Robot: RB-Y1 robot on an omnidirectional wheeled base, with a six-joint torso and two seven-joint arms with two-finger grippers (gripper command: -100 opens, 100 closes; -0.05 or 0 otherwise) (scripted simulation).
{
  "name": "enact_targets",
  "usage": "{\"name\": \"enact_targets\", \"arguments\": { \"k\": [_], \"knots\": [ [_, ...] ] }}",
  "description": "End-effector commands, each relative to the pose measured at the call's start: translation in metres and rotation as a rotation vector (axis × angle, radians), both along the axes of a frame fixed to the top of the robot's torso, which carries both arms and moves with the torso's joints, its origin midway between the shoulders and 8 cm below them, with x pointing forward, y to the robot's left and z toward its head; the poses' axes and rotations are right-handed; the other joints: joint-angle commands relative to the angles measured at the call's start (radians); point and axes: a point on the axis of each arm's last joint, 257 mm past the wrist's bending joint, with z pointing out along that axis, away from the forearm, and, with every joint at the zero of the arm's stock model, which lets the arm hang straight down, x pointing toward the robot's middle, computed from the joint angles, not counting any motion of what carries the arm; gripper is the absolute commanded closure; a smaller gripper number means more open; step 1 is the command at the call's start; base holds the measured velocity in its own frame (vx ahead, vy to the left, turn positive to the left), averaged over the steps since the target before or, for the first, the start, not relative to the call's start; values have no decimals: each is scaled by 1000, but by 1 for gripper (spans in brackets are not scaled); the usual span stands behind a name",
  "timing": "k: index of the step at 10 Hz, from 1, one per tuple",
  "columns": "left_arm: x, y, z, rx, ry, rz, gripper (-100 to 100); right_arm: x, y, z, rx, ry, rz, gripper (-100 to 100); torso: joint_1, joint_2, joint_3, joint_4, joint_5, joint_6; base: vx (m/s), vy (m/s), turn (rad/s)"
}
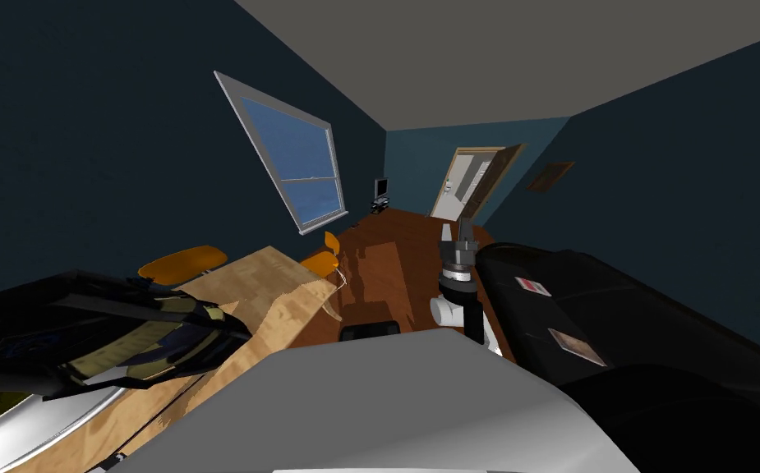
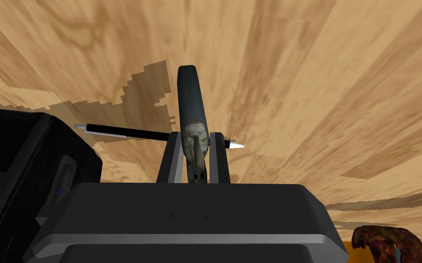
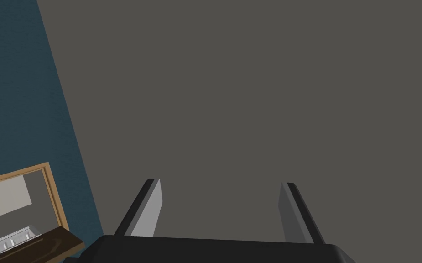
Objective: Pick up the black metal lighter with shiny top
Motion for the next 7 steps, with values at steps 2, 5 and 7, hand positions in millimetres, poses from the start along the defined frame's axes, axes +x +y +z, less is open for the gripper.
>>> {"name": "enact_targets", "arguments": {
  "k": [2,5,7],
  "knots": [
    [-14,-3,1,-17,8,3,100,0,0,0,0,0,0,0,1,2,1,0,0,0,49,-1,133],
    [-17,-2,2,3,48,-60,100,0,0,0,0,0,0,0,-3,-4,-2,-1,0,0,88,-31,90],
    [-16,-2,2,-1,38,-47,0,0,0,0,0,0,0,0,0,0,0,-1,0,0,5,0,-5]
  ]
}}
